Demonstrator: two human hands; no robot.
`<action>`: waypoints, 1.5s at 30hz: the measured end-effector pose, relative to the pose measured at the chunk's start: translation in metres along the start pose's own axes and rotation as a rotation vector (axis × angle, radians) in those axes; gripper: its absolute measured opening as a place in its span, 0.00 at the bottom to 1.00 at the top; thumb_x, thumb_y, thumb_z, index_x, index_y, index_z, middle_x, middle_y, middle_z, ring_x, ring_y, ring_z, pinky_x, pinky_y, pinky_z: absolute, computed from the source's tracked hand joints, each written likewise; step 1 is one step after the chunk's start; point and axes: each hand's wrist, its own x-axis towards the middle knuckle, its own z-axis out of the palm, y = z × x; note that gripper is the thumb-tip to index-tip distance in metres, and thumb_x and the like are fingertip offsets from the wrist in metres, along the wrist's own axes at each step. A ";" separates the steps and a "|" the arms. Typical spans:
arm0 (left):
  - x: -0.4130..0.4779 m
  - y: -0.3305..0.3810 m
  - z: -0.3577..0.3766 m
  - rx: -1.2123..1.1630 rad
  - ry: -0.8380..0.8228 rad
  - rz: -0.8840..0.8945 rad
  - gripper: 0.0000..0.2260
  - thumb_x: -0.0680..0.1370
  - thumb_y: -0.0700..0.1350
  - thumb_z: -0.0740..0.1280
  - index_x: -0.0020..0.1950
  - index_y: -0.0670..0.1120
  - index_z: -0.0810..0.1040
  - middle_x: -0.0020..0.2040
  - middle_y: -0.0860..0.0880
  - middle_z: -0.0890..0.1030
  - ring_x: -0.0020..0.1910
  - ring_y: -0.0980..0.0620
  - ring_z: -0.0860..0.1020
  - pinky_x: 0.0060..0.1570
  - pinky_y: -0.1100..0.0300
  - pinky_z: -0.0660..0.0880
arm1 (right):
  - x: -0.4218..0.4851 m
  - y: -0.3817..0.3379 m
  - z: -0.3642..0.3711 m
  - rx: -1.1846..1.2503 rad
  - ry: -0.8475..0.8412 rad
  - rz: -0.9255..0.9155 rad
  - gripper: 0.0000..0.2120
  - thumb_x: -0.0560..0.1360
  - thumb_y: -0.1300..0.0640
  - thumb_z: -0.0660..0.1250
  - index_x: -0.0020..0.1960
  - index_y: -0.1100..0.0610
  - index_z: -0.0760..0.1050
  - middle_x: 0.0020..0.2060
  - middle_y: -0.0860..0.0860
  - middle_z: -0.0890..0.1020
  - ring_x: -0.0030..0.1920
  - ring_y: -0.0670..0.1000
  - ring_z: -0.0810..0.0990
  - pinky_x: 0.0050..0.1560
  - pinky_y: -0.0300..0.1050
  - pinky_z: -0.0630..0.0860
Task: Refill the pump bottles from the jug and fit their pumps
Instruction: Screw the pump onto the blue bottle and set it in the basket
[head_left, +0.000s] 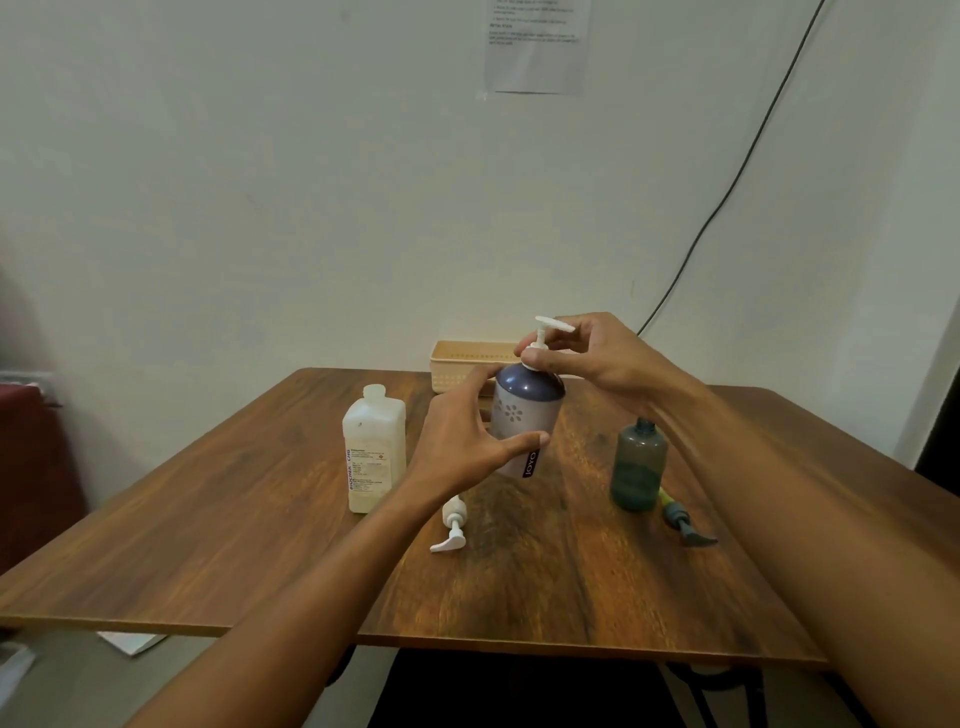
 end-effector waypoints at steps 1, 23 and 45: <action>0.000 0.001 0.001 0.004 0.004 0.007 0.42 0.66 0.63 0.80 0.76 0.52 0.70 0.68 0.50 0.80 0.60 0.52 0.80 0.57 0.52 0.82 | 0.000 0.000 0.003 -0.019 0.052 -0.004 0.20 0.71 0.41 0.79 0.54 0.55 0.86 0.49 0.50 0.89 0.52 0.49 0.88 0.53 0.46 0.82; 0.008 -0.004 0.005 0.009 0.023 -0.020 0.42 0.66 0.63 0.80 0.76 0.51 0.69 0.69 0.49 0.79 0.63 0.51 0.80 0.58 0.58 0.80 | -0.006 -0.001 0.026 -0.087 0.339 0.012 0.20 0.74 0.44 0.79 0.59 0.55 0.87 0.52 0.49 0.89 0.53 0.47 0.87 0.51 0.44 0.86; 0.144 -0.011 -0.025 0.068 -0.034 -0.137 0.34 0.66 0.58 0.82 0.65 0.47 0.71 0.63 0.48 0.80 0.57 0.53 0.78 0.47 0.64 0.78 | 0.076 -0.009 0.001 0.118 0.258 0.192 0.31 0.76 0.45 0.78 0.73 0.59 0.76 0.61 0.55 0.85 0.54 0.52 0.88 0.42 0.54 0.88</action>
